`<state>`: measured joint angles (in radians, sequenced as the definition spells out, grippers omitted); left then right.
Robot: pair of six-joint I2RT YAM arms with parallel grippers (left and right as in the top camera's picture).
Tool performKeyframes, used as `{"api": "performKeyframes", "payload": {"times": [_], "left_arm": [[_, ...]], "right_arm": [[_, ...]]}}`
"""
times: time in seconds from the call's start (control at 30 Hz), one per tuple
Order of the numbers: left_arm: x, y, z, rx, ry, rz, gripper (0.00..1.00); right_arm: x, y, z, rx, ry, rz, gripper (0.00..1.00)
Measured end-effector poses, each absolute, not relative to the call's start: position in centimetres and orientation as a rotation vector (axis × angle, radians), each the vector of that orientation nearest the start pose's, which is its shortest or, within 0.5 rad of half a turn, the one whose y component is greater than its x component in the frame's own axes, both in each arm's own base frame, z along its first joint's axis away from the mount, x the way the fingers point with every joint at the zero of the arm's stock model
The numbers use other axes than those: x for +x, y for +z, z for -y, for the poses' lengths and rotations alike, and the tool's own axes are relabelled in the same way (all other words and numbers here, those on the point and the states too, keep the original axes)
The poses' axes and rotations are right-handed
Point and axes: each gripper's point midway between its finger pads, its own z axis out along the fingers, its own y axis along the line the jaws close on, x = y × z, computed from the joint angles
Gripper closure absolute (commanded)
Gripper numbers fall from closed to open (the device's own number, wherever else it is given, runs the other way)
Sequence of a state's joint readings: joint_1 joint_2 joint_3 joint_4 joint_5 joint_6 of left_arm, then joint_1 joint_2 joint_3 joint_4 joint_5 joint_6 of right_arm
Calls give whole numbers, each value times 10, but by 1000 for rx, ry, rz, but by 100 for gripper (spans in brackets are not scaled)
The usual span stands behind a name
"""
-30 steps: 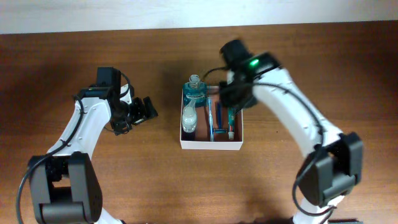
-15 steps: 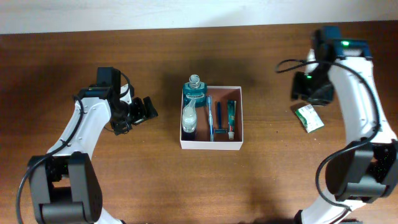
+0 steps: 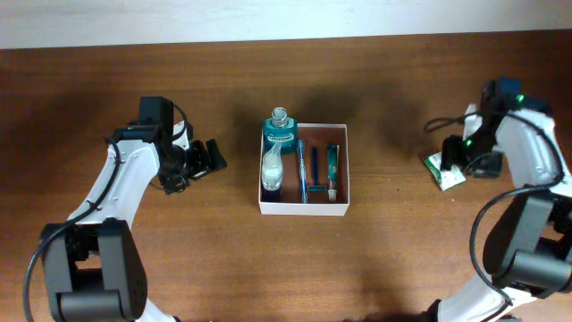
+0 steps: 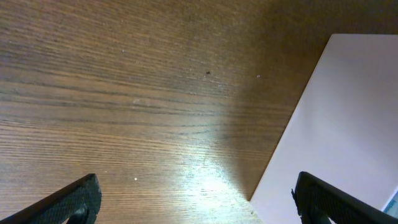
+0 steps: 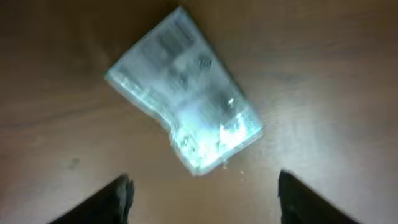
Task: Pack container
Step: 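Raise the right gripper and move it right to the green packet, then lower and close the right gripper on the green-and-white packet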
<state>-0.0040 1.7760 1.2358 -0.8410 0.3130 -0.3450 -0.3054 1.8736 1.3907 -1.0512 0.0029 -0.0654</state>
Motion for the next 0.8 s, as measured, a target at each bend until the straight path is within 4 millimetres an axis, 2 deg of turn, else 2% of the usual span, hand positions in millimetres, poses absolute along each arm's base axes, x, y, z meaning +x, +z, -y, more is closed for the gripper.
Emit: {"api": "performKeyframes", "payload": {"times": [0.07,0.17,0.2,0.23,0.47,0.67,0.8], "left_arm": [[359,64,54,-460,-510,-2932,1],[359,64,54,-460,-511,-2932,1],[359,64,54,-460,-510,-2932,1],[359,64,54,-460,-510,-2932,1],[359,64,54,-460,-511,-2932,1],[359,64,54,-460,-510,-2932,1],[359,64,54,-460,-510,-2932,1]], "right_arm": [[333,41,106,341,-18,-3081,25],[332,27,106,312,-25,-3064,20],[332,22,106,299,-27,-3059,14],[331,16,106,284,-29,-3055,13],[334,0,107,233,-47,-3009,5],[340,1,96,220,58,-2975,9],[348,9,73,242,267,-2920,14]]}}
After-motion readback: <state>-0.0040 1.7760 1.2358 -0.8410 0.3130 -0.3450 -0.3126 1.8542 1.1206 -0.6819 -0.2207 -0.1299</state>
